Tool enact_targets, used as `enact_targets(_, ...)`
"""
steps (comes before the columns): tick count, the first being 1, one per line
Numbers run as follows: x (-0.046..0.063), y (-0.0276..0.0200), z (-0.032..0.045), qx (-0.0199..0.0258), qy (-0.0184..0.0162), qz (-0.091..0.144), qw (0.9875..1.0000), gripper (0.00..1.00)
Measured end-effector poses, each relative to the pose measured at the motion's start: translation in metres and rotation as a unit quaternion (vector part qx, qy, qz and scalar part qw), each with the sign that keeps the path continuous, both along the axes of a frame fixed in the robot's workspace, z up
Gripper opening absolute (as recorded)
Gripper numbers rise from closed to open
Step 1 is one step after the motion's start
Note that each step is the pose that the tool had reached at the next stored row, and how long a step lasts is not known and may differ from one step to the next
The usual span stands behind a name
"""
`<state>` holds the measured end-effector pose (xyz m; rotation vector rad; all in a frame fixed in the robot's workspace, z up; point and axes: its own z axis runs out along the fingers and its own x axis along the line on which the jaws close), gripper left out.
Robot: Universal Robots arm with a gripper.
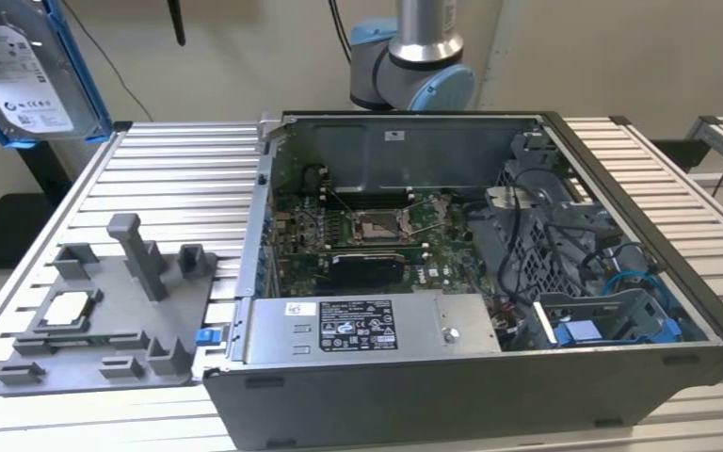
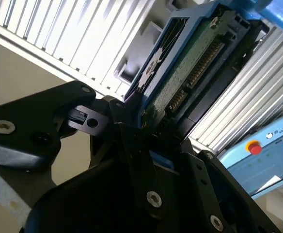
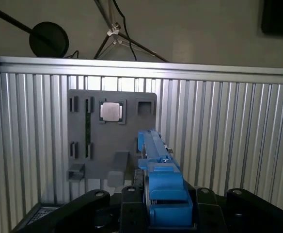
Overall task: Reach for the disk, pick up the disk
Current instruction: 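Pick up the disk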
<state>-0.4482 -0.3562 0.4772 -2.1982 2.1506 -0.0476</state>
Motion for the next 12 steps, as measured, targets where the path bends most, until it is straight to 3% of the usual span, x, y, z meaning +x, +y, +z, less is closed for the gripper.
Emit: enact_targets(12,0.0005,0.0000,0.0006,0.0000,0.0000,0.000,1.0000,0.00)
